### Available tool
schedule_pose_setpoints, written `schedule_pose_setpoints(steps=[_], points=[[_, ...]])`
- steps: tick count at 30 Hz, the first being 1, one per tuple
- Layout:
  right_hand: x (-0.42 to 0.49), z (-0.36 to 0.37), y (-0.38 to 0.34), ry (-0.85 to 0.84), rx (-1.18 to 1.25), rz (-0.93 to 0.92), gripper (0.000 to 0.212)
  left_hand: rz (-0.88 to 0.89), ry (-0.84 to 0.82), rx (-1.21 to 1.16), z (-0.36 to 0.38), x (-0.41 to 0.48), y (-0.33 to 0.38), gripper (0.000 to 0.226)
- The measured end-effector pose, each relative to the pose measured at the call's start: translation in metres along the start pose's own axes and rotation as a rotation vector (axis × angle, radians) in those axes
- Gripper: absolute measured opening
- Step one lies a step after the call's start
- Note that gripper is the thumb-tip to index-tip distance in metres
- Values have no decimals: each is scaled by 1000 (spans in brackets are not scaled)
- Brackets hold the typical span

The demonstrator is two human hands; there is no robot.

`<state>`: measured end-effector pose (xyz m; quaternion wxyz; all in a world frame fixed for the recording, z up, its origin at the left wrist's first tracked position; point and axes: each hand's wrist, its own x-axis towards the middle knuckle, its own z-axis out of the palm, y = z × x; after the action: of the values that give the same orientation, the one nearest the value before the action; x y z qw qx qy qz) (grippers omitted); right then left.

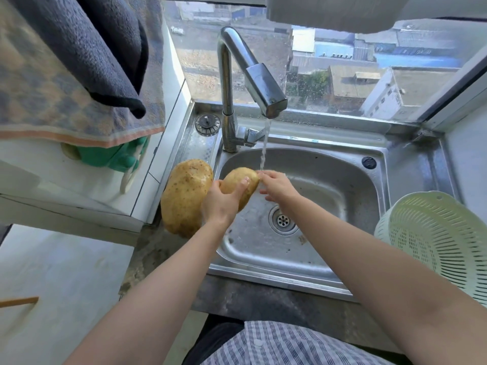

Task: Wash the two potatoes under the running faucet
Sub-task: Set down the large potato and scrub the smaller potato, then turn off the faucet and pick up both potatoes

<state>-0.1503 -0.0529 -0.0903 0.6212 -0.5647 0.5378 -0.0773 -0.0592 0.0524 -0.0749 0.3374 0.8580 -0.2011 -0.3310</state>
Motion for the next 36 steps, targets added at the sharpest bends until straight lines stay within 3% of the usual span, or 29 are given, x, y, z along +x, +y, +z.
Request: schedule_pose_setpoints(steps=[3, 9, 20, 23, 30, 36], points=[[-3, 16, -16, -169, 262, 39, 20, 43, 179, -55, -17, -1, 11, 66], [-15, 57, -39, -350, 221, -78, 30, -38, 465, 136, -67, 17, -2, 68], [-22, 113, -66, -434, -31, -217, 47, -306, 380, -88, -88, 31, -23, 84], [-19, 123, -67, -434, -94, -247, 51, -283, 367, -123, -88, 29, -27, 86], [-18, 118, -61, -435, -16, -252, 47, -242, 472, 17, -81, 9, -24, 66], [-21, 90, -42, -361, 60, -204, 37, 97, 622, 210, -68, -8, -36, 51]])
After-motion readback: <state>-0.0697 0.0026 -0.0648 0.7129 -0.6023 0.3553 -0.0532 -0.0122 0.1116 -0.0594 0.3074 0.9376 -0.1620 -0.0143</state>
